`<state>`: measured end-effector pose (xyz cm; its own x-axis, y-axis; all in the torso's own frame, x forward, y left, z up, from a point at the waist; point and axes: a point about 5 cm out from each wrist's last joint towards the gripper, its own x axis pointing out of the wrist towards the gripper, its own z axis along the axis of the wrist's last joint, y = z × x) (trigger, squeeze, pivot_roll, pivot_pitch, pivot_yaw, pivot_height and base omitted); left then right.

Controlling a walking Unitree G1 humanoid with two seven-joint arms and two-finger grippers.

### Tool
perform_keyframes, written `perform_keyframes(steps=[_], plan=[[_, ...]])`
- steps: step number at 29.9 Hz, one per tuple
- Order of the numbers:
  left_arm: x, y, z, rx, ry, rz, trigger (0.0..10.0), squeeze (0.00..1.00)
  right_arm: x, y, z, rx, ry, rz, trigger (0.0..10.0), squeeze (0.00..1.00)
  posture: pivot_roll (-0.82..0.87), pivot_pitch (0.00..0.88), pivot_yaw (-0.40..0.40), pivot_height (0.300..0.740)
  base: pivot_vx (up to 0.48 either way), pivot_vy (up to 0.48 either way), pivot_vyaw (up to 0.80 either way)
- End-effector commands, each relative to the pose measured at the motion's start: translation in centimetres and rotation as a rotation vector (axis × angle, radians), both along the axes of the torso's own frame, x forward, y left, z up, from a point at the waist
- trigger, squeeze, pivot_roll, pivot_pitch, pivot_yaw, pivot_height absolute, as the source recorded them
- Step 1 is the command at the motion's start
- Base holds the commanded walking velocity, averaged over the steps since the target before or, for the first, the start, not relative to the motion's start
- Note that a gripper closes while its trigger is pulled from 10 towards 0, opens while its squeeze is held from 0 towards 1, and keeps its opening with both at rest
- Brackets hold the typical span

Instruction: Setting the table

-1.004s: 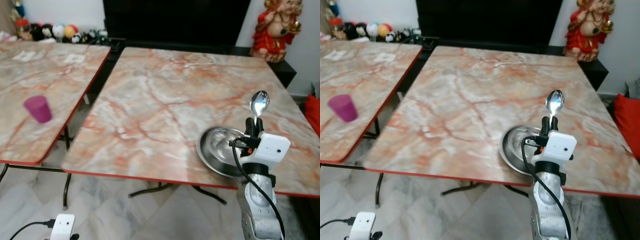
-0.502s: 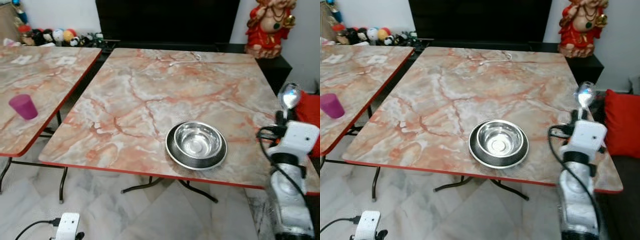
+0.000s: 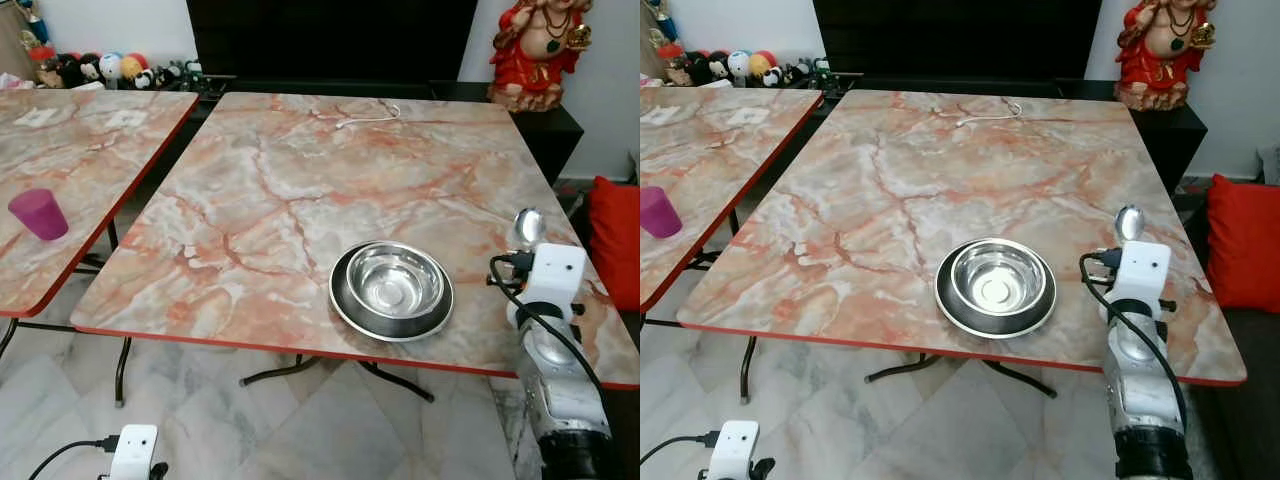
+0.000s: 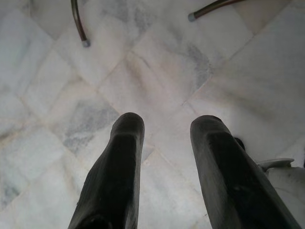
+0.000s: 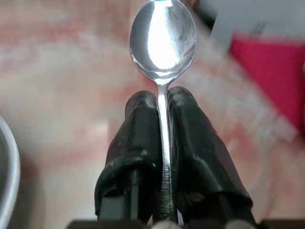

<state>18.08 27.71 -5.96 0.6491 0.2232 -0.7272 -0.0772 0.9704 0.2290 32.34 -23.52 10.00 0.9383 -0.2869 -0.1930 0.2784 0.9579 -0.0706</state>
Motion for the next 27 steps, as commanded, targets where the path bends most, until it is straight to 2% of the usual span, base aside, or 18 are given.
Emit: perform_keyframes(steps=[1,4,9,13,19,27], plan=[[-0.4,0.2,-0.2,0.000,0.022,0.015,10.0,0.00,0.5,-0.2,0.1,0.036,0.017,0.014,10.0,0.00,0.05,0.019,0.005,0.740,0.000,0.000,0.00],[-0.3,0.2,-0.1,0.000,0.023,0.009,10.0,0.00,1.8,0.0,0.6,0.041,0.027,0.049,10.0,0.00,0.05,0.019,0.005,0.740,0.000,0.000,0.00],[-0.2,0.2,-0.1,-0.001,0.022,0.008,10.0,0.00,2.4,0.2,0.1,0.040,0.076,0.073,10.0,0.00,0.06,0.019,0.004,0.740,0.000,0.000,0.00],[-0.2,0.2,-0.1,-0.001,0.019,0.012,10.0,0.00,3.4,1.0,0.4,0.029,0.104,0.130,10.0,0.00,0.06,0.021,0.005,0.740,0.000,0.000,0.00],[-0.1,0.3,0.0,0.002,0.022,0.001,10.0,0.00,3.9,1.7,-0.2,0.064,0.131,0.143,10.0,0.00,0.06,0.022,0.008,0.740,0.000,0.000,0.00],[-0.2,0.3,0.0,0.000,0.019,0.003,10.0,0.00,4.0,2.4,-0.7,0.048,0.148,0.135,10.0,0.00,0.07,0.020,0.008,0.740,0.000,0.000,0.00]])
